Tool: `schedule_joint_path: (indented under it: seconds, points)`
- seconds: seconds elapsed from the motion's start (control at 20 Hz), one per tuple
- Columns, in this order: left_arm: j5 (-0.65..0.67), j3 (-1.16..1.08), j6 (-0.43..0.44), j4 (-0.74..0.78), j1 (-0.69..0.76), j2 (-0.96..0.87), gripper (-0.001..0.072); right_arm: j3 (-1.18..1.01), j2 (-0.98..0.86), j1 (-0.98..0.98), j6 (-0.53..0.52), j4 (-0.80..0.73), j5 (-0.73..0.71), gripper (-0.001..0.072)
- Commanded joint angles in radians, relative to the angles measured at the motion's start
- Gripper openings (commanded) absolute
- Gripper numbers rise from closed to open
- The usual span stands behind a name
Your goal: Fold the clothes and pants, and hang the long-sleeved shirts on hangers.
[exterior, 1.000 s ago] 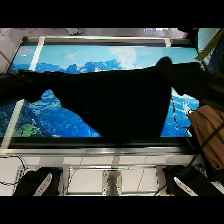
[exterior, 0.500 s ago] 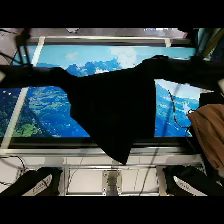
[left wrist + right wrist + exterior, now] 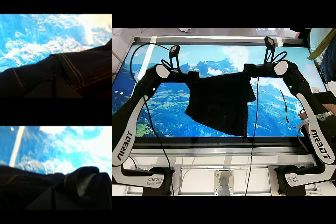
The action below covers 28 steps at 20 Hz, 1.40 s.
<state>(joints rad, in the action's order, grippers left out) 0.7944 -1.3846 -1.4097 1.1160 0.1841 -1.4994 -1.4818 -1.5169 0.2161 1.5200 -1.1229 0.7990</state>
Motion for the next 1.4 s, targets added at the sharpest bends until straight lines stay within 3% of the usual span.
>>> schedule_joint_path:
  seconds: [0.0, 0.15, 0.3, 0.45, 0.6, 0.85, 0.95, 1.05, 1.1, 1.15, 1.2, 1.3, 1.35]
  points:
    - [0.183, -0.002, 0.068, 0.058, -0.012, 0.006, 0.0035, -0.001, 0.039, 0.01, -0.075, -0.028, 0.285, 0.0006]
    - [0.464, 0.009, 0.06, 0.225, -0.018, 0.062, 0.0035, 0.06, 0.156, 0.056, -0.058, -0.058, 0.54, 0.0006]
    - [0.528, 0.083, 0.016, 0.271, -0.018, 0.138, 0.0035, 0.271, 0.329, 0.135, 0.025, -0.06, 0.563, 0.0006]
    - [0.512, 0.228, -0.02, 0.272, 0.013, 0.22, 0.0035, 0.526, 0.441, 0.212, 0.1, -0.048, 0.451, 0.0006]
    - [0.445, 0.377, -0.031, 0.27, 0.055, 0.251, 0.0036, 0.676, 0.423, 0.271, 0.103, 0.037, 0.26, 0.0006]
    - [0.407, 0.447, -0.049, 0.26, 0.126, 0.251, 0.0036, 0.688, 0.386, 0.305, 0.101, 0.089, 0.105, 0.0008]
    - [0.402, 0.447, -0.05, 0.26, 0.134, 0.251, 0.0041, 0.668, 0.389, 0.299, 0.099, 0.038, 0.099, 0.001]
    - [0.424, 0.446, -0.054, 0.26, 0.134, 0.253, 0.0051, 0.616, 0.389, 0.299, 0.096, -0.037, 0.1, 0.0079]
    - [0.449, 0.441, -0.054, 0.26, 0.134, 0.257, 0.0188, 0.578, 0.389, 0.299, 0.082, -0.077, 0.099, 0.0081]
    - [0.476, 0.434, -0.054, 0.26, 0.134, 0.268, 0.054, 0.536, 0.389, 0.299, 0.082, -0.112, 0.098, 0.0081]
    - [0.492, 0.428, -0.058, 0.26, 0.133, 0.284, 0.0705, 0.483, 0.389, 0.299, 0.082, -0.139, 0.097, 0.0081]
    - [0.523, 0.417, -0.084, 0.26, 0.13, 0.338, 0.0696, 0.385, 0.389, 0.299, 0.069, -0.183, 0.104, 0.0081]
    - [0.537, 0.408, -0.108, 0.261, 0.129, 0.379, 0.0696, 0.341, 0.389, 0.299, -0.002, -0.238, 0.116, 0.008]
